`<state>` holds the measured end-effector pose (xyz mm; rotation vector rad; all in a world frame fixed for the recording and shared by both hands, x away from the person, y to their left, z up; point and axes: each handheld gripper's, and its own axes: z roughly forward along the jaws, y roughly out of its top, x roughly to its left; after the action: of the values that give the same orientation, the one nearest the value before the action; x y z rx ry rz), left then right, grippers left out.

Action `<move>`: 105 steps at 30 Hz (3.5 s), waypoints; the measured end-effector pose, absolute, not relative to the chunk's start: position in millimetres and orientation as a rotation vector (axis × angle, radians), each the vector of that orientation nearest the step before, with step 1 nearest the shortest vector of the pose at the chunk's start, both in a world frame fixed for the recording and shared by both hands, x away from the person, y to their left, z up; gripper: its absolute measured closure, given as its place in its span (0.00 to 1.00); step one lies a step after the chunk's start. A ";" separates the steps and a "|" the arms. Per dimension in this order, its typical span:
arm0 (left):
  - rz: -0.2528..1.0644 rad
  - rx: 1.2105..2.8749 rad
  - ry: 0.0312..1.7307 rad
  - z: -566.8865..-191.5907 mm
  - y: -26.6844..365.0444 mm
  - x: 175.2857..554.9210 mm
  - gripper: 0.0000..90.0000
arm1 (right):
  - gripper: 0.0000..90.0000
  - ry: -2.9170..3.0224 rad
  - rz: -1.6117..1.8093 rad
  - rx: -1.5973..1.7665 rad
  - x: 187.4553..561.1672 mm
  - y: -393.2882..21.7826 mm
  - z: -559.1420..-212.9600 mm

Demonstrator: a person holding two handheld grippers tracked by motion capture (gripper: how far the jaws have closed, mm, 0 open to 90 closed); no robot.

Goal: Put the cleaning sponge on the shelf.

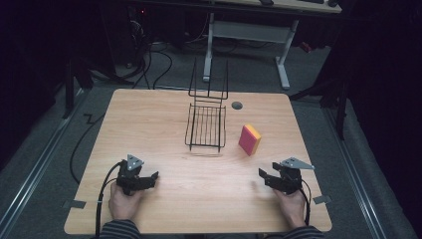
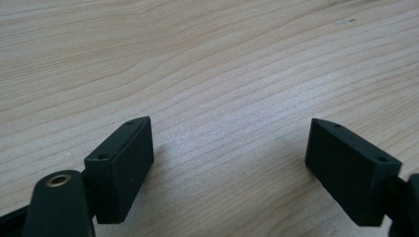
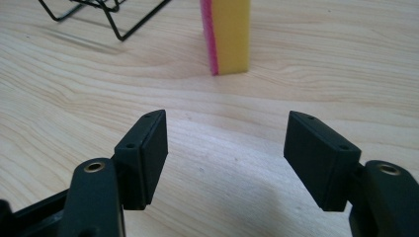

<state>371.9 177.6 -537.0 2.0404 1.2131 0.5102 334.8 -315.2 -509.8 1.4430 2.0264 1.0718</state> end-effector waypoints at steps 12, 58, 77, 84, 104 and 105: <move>0.509 2.041 1.213 -537.0 177.6 371.9 0.21 | 0.36 2.045 1.096 1.413 341.2 -303.1 -496.6; 0.508 2.041 1.212 -537.0 177.6 371.9 0.21 | 0.36 1.988 1.090 1.388 400.3 -284.7 -457.0; 0.509 2.041 1.212 -537.0 177.6 371.9 0.21 | 0.39 1.985 1.081 1.421 425.2 -279.9 -474.4; 0.509 2.040 1.213 -537.1 177.5 371.9 0.21 | 0.42 2.002 1.072 1.437 430.4 -278.4 -482.3; 0.509 2.041 1.212 -537.1 177.5 371.9 0.21 | 0.66 2.011 1.031 1.398 433.9 -273.6 -491.2; 0.509 2.041 1.212 -537.1 177.6 371.9 0.21 | 0.66 2.012 1.029 1.389 433.9 -273.8 -491.1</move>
<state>371.9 177.6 -537.1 2.0412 1.2122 0.5092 433.9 -273.8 -491.1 1.3887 2.0117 1.0287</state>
